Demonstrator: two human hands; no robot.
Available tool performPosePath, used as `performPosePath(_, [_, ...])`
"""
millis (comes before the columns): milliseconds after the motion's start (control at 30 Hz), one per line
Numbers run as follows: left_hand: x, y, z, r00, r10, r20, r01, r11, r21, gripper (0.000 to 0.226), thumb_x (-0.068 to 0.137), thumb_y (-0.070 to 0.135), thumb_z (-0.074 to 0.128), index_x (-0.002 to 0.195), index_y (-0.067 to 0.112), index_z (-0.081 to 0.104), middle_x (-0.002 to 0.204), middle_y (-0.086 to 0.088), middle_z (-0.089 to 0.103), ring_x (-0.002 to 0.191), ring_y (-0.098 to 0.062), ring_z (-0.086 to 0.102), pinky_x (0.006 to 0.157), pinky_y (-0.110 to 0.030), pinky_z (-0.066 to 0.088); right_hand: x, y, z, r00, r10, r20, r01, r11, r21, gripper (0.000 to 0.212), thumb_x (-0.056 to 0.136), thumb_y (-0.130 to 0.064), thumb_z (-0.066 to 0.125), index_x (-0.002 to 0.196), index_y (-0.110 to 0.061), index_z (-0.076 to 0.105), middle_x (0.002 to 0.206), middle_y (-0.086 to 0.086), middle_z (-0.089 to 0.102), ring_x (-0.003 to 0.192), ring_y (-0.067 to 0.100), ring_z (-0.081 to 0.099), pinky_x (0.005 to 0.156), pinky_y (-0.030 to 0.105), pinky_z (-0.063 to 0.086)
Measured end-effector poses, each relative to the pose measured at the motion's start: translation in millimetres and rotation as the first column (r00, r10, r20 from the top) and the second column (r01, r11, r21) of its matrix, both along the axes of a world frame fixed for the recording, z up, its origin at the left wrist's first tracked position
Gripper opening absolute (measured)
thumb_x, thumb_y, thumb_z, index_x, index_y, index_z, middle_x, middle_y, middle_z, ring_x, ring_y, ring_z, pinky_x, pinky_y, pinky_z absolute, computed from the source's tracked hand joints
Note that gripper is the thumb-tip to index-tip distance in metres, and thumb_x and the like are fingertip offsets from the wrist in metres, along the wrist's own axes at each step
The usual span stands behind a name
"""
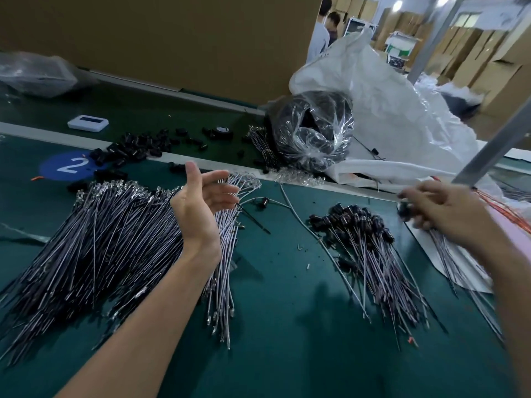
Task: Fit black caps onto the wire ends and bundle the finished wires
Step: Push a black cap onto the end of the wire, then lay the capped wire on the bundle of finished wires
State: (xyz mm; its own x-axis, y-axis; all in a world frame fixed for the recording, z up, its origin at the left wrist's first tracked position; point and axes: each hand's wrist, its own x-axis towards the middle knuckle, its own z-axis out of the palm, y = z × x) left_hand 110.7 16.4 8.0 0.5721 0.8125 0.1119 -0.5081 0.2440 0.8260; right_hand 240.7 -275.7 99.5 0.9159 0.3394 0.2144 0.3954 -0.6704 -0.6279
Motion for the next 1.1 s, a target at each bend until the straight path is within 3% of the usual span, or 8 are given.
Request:
performPosePath(67, [-0.3, 0.4, 0.9, 1.0, 0.029, 0.004, -0.029, 1.0, -0.011, 0.057, 0.103, 0.046, 0.033, 0.085, 0.008, 0.071, 0.065, -0.007, 0.07, 0.057, -0.021, 0.065, 0.056, -0.026, 0.054, -2.8, 25.1, -18.7, 0.991, -0.052, 0.125, 0.078, 0.973, -0.216, 0.028, 0.094, -0.033, 0.057, 0.112, -0.013, 0.068, 0.087, 0.003, 0.071, 0.066, 0.015, 0.064, 0.061, 0.023, 0.049])
performPosePath(167, [-0.7, -0.1, 1.9, 0.999, 0.039, -0.004, -0.04, 0.998, -0.038, 0.057, 0.103, 0.047, 0.034, 0.084, 0.008, 0.071, 0.065, -0.007, 0.07, 0.055, -0.019, 0.064, 0.056, -0.027, 0.053, -27.2, 77.0, -43.7, 0.984, 0.014, 0.179, 0.01, 0.991, -0.136, 0.019, 0.094, -0.022, 0.062, 0.101, -0.008, 0.073, 0.091, 0.007, 0.073, 0.073, 0.014, 0.06, 0.074, 0.023, 0.044])
performPosePath(300, [1.1, -3.9, 2.1, 0.999, 0.035, -0.037, -0.036, 0.999, -0.017, 0.056, 0.103, 0.043, 0.035, 0.082, 0.006, 0.071, 0.063, -0.007, 0.069, 0.051, -0.018, 0.062, 0.052, -0.024, 0.05, -70.6, 154.7, -78.7, 0.973, 0.205, -0.111, -0.219, 0.966, -0.136, 0.029, 0.09, -0.031, 0.068, 0.077, -0.006, 0.074, 0.071, 0.01, 0.072, 0.062, 0.023, 0.066, 0.07, 0.038, 0.056])
performPosePath(400, [1.2, -3.3, 1.6, 0.998, 0.033, -0.052, -0.034, 0.999, -0.009, 0.055, 0.103, 0.042, 0.037, 0.082, 0.005, 0.071, 0.064, -0.009, 0.069, 0.051, -0.02, 0.061, 0.053, -0.026, 0.05, -86.5, 192.2, -90.9, 0.927, 0.206, -0.313, -0.274, 0.943, -0.19, 0.038, 0.084, -0.045, 0.071, 0.068, -0.011, 0.07, 0.06, 0.004, 0.067, 0.061, 0.021, 0.063, 0.06, 0.032, 0.055])
performPosePath(600, [2.2, -3.6, 1.3, 0.996, 0.015, -0.085, -0.013, 1.0, 0.022, 0.052, 0.103, 0.04, 0.04, 0.08, 0.006, 0.071, 0.065, -0.009, 0.07, 0.052, -0.019, 0.062, 0.053, -0.025, 0.051, -84.6, 201.4, -90.6, 0.856, 0.204, -0.474, -0.251, 0.967, -0.037, 0.024, 0.081, -0.024, 0.072, 0.069, -0.003, 0.073, 0.046, -0.001, 0.056, 0.041, 0.01, 0.044, 0.051, 0.024, 0.04])
performPosePath(667, [2.8, -3.7, 0.7, 0.996, 0.011, -0.092, -0.009, 1.0, 0.024, 0.05, 0.102, 0.04, 0.042, 0.08, 0.006, 0.071, 0.065, -0.009, 0.07, 0.053, -0.02, 0.062, 0.054, -0.026, 0.05, -85.0, 197.2, -90.1, 0.835, 0.215, -0.507, -0.232, 0.972, 0.03, 0.025, 0.083, -0.025, 0.071, 0.071, -0.003, 0.073, 0.048, -0.002, 0.058, 0.036, 0.006, 0.041, 0.048, 0.023, 0.037])
performPosePath(867, [4.1, -3.8, -2.2, 0.992, 0.004, -0.129, 0.003, 0.999, 0.052, 0.046, 0.1, 0.038, 0.047, 0.08, 0.006, 0.072, 0.066, -0.01, 0.07, 0.052, -0.02, 0.062, 0.054, -0.027, 0.05, -93.6, 202.4, -91.7, 0.897, 0.237, -0.372, -0.313, 0.937, -0.158, 0.031, 0.083, -0.029, 0.067, 0.057, -0.013, 0.067, 0.048, -0.003, 0.062, 0.051, 0.01, 0.056, 0.057, 0.027, 0.05])
performPosePath(1100, [4.8, -2.6, -3.6, 0.988, 0.015, -0.151, -0.004, 0.997, 0.077, 0.044, 0.1, 0.037, 0.048, 0.08, 0.006, 0.072, 0.065, -0.01, 0.07, 0.053, -0.022, 0.062, 0.054, -0.028, 0.05, -83.4, 182.9, -82.3, 0.706, 0.393, -0.589, -0.196, 0.908, 0.371, 0.013, 0.086, -0.016, 0.071, 0.074, -0.012, 0.068, 0.061, -0.002, 0.068, 0.041, 0.007, 0.049, 0.039, 0.015, 0.034])
